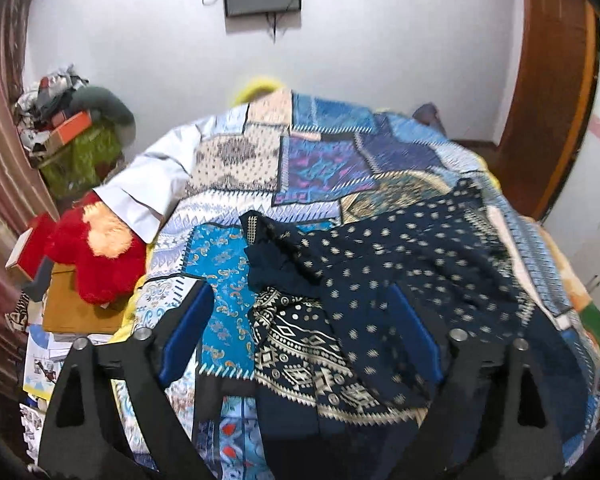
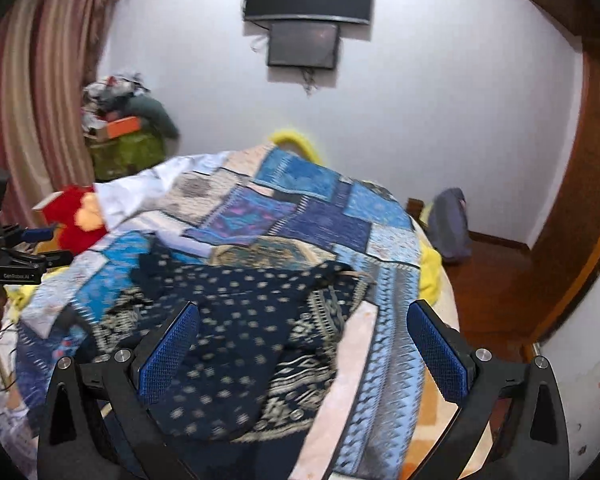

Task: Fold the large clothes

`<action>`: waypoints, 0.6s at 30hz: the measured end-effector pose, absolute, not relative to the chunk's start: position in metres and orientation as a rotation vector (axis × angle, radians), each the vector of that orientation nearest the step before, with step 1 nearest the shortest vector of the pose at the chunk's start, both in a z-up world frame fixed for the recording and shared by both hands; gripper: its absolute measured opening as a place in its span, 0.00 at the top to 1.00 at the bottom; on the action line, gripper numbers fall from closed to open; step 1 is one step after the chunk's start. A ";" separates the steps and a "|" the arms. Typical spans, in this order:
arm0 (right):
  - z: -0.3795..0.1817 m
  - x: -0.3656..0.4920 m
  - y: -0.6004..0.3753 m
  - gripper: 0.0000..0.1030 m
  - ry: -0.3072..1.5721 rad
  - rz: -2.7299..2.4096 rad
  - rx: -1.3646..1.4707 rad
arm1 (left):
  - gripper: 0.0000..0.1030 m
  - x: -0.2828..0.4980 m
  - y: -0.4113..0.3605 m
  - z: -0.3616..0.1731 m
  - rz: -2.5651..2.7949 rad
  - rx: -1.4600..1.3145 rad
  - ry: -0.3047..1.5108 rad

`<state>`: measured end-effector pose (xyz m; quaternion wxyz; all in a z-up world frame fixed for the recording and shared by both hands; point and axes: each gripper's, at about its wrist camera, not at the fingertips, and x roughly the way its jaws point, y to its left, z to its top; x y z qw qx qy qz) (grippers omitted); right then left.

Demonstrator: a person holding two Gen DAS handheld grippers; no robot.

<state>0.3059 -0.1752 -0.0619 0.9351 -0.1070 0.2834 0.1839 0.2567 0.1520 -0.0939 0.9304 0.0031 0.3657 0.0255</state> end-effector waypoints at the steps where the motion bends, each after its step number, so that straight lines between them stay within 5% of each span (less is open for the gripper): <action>1: -0.059 0.297 -0.174 0.00 0.576 0.385 -0.217 | 0.06 0.246 0.151 -0.091 0.046 0.003 0.742; 7: -0.071 0.246 -0.170 0.00 0.628 0.452 -0.203 | 0.00 0.199 0.153 -0.109 0.043 -0.043 0.802; 18: -0.176 0.220 -0.200 0.00 1.005 0.463 0.001 | 0.00 0.150 0.190 -0.237 0.064 -0.251 1.092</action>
